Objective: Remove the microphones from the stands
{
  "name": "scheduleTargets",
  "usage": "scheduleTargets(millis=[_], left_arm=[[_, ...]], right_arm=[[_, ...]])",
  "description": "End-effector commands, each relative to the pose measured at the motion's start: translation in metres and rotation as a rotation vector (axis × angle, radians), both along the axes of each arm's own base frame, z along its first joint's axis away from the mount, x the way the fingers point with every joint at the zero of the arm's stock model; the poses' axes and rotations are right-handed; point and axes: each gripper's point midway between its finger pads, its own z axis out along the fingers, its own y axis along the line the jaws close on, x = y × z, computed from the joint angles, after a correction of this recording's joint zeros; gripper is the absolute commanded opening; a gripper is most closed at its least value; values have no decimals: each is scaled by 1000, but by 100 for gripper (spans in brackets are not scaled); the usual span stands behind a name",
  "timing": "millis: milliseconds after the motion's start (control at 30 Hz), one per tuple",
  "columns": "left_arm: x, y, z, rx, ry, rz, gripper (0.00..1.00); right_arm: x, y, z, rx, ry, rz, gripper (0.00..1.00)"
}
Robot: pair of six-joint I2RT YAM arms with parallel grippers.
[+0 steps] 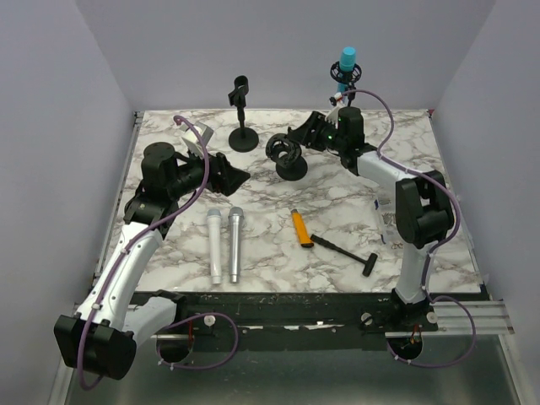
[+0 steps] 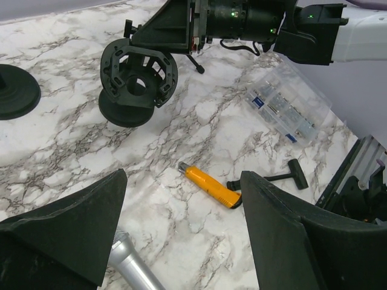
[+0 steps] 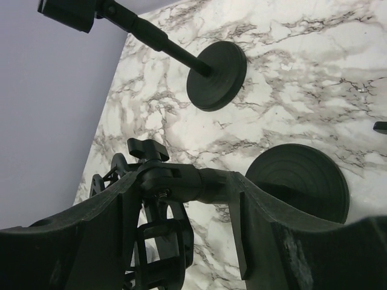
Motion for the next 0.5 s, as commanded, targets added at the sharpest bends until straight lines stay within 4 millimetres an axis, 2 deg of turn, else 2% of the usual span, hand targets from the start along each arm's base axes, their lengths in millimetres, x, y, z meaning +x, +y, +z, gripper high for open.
scheduleTargets(millis=[0, 67, 133, 467], left_arm=[[3, 1, 0, 0, -13, 5, 79], [4, 1, -1, -1, -9, 4, 79], [4, 0, -2, -2, -4, 0, 79], [5, -4, -7, -14, 24, -20, 79]], right_arm=[[-20, -26, -104, -188, 227, -52, 64], [-20, -23, -102, -181, 227, -35, 68], [-18, -20, -91, -171, 209, -24, 72], [-6, -10, 15, -81, 74, -12, 93]])
